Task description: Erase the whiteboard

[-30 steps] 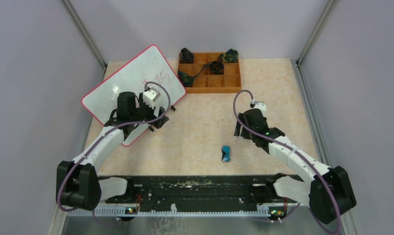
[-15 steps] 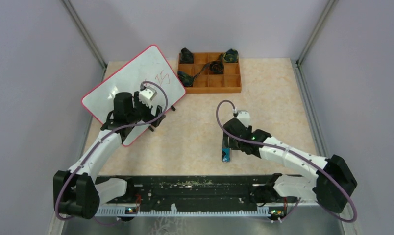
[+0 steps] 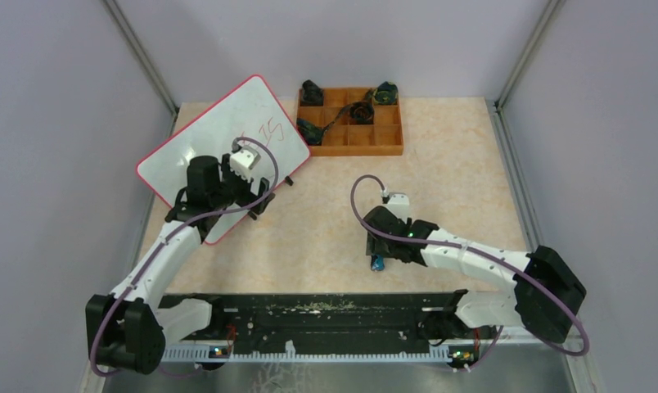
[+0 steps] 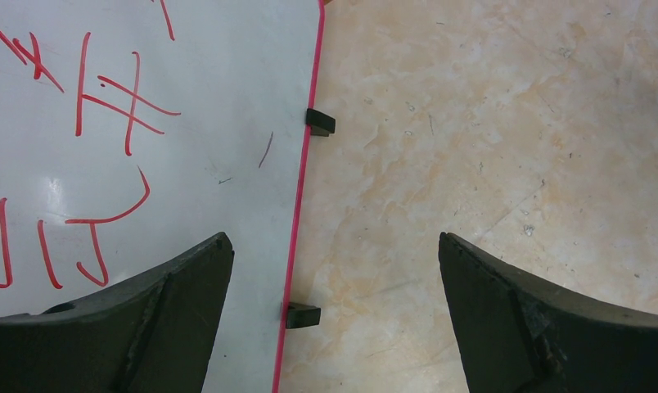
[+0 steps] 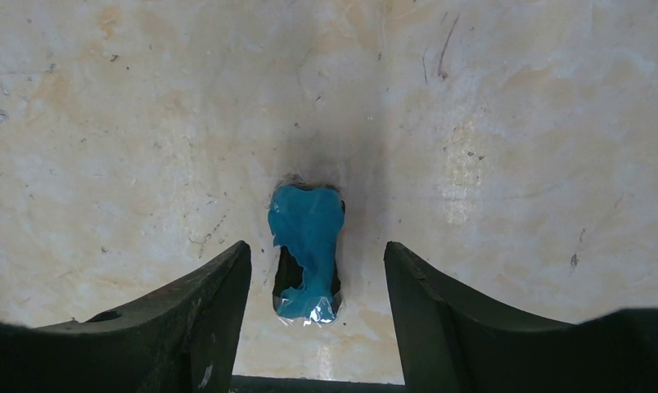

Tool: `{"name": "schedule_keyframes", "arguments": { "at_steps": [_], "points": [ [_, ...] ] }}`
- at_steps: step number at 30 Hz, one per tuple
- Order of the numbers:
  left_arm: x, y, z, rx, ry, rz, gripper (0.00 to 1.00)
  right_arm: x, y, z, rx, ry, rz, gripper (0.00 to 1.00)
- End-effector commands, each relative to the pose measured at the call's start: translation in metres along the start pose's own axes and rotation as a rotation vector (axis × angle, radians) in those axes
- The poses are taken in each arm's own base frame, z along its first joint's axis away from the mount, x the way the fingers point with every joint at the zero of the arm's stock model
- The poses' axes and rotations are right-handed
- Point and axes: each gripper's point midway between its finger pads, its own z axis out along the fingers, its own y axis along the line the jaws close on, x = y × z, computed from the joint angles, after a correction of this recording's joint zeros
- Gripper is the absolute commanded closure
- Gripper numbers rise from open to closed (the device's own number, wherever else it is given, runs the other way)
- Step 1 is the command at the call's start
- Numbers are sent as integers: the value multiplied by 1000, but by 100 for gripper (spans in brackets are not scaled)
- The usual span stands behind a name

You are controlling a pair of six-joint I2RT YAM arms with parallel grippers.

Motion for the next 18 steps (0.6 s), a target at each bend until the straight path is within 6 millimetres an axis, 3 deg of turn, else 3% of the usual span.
{"name": "schedule_keyframes", "arguments": {
  "at_steps": [1,18],
  "points": [
    [-2,-2,-3,2,-4,5,0,4,8,7,-16,-2,13,40],
    [-9,-3,-9,2,-21,11,0,27,10,20,-24,49,3,50]
  ]
}}
